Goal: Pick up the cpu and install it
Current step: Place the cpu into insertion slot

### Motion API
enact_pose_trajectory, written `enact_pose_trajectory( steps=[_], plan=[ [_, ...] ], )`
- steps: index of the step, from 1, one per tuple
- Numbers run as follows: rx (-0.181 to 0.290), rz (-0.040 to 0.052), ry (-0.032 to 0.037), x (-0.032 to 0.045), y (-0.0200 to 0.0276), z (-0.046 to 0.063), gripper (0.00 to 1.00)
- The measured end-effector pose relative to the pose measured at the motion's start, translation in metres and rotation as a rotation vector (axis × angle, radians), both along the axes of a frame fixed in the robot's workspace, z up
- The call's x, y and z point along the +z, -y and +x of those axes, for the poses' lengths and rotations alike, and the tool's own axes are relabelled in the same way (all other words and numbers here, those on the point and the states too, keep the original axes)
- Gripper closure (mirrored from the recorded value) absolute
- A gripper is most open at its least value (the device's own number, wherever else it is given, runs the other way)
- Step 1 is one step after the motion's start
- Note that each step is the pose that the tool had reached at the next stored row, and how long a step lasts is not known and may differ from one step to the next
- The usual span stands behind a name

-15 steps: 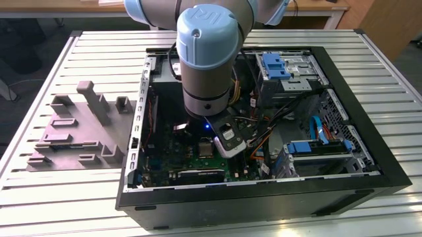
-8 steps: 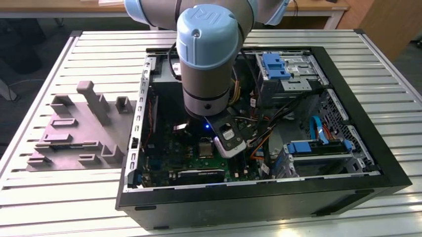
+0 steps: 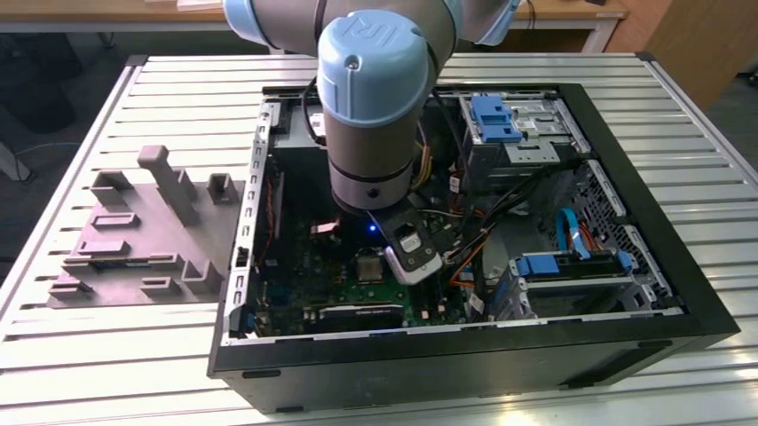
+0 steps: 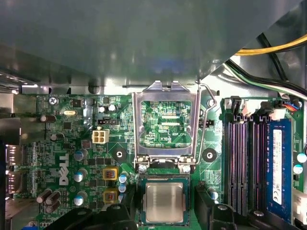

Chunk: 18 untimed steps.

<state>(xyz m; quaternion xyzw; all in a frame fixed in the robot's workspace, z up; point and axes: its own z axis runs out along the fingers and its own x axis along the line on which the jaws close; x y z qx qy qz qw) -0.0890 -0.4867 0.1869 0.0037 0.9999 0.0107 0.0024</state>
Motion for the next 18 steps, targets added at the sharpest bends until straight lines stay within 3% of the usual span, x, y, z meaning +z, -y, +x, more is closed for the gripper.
enact_pose_trajectory(
  steps=[5, 13, 15, 16, 18],
  plan=[
    [0.000, -0.0001, -0.0002, 0.0023, 0.0000, 0.000, 0.40],
    [0.000, 0.0000, -0.0012, 0.0188, 0.0000, 0.000, 0.42],
    [0.000, 0.0000, -0.0017, 0.0218, 0.0000, 0.000, 0.55],
    [0.000, 0.0000, -0.0019, 0.0228, 0.0000, 0.000, 0.55],
    [0.000, 0.0003, -0.0019, 0.0234, -0.0001, 0.000, 0.65]
  ],
)
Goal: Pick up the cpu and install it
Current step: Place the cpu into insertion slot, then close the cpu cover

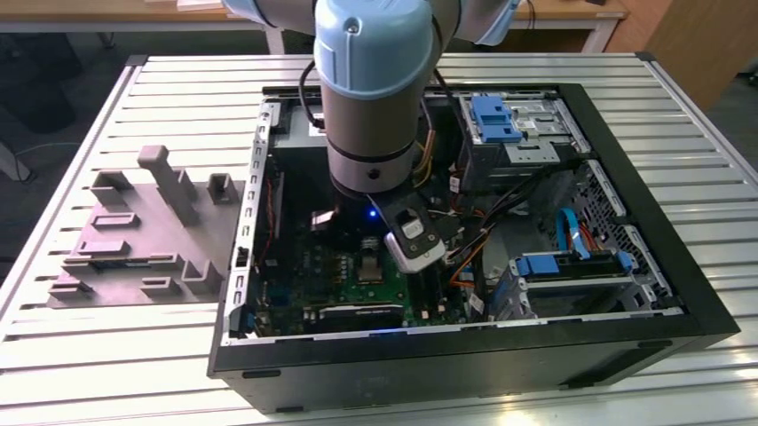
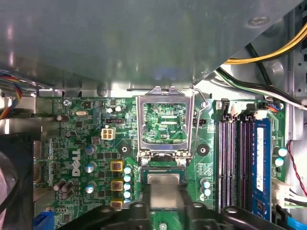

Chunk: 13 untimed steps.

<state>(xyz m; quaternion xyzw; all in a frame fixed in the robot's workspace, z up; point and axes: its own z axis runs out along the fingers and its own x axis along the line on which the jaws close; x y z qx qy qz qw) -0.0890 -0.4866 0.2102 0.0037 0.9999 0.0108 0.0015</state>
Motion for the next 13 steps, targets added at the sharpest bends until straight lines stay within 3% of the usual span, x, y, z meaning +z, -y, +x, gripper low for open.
enact_pose_trajectory(
  steps=[1, 6, 13],
  plan=[
    [0.000, 0.0001, 0.0001, 0.0000, 0.0000, 0.0000, 0.65],
    [0.000, -0.0002, -0.0001, 0.0003, 0.0001, 0.0000, 0.89],
    [0.000, -0.0003, -0.0001, 0.0013, 0.0001, 0.0000, 0.89]
  ],
)
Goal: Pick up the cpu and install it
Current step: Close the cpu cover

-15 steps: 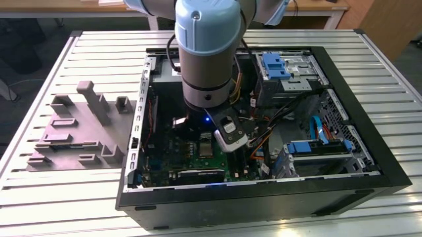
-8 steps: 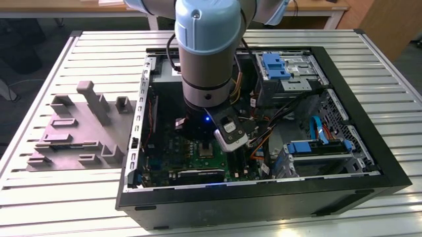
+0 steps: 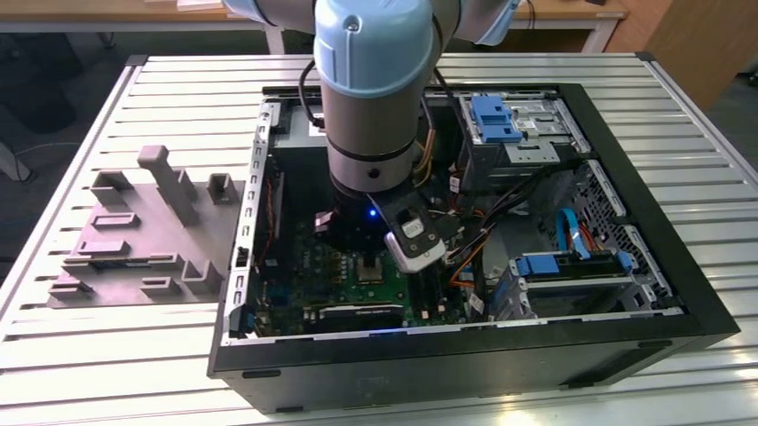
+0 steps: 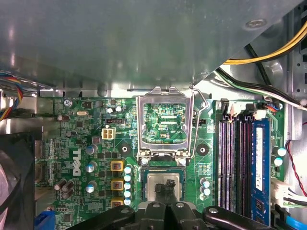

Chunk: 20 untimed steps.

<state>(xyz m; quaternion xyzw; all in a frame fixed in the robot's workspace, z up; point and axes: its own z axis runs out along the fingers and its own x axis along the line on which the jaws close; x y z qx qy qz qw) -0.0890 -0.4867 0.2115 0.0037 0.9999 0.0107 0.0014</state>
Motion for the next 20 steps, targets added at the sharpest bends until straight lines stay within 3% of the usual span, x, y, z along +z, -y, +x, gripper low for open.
enact_pose_trajectory(
  steps=[10, 20],
  plan=[
    [0.000, -0.0001, -0.0001, 0.0003, 0.0000, 0.000, 0.89],
    [0.000, 0.0000, 0.0000, 0.0140, 0.0000, 0.000, 0.89]
  ],
)
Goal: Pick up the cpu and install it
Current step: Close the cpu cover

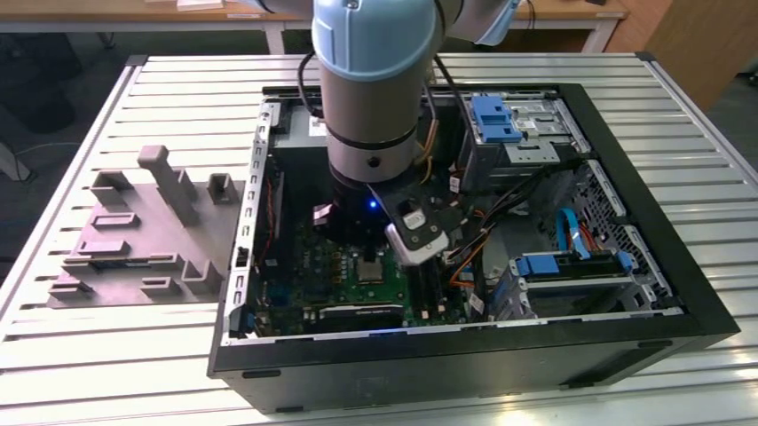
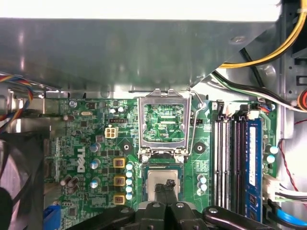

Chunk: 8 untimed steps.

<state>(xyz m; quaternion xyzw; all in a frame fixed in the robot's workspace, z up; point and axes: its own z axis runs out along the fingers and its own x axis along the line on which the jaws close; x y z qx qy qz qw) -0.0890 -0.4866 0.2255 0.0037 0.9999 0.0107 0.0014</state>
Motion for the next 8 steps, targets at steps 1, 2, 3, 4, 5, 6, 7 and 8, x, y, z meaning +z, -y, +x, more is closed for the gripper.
enact_pose_trajectory(
  steps=[1, 2, 3, 4, 5, 6, 7, 8],
  plan=[
    [0.000, 0.0000, 0.0000, 0.0017, 0.0000, 0.0000, 0.89],
    [0.000, 0.0001, 0.0000, 0.0033, 0.0000, 0.0000, 0.89],
    [0.000, 0.0000, 0.0000, 0.0050, -0.0001, 0.0000, 0.89],
    [0.000, -0.0001, 0.0000, 0.0067, 0.0000, 0.0000, 0.89],
    [0.000, -0.0001, 0.0000, 0.0086, 0.0000, 0.0000, 0.89],
    [0.000, -0.0001, 0.0000, 0.0103, 0.0000, 0.0000, 0.89],
    [0.000, 0.0000, 0.0000, 0.0111, -0.0001, 0.0000, 0.89],
    [0.002, -0.0001, 0.0001, 0.0110, -0.0001, 0.0000, 0.89]
  ],
)
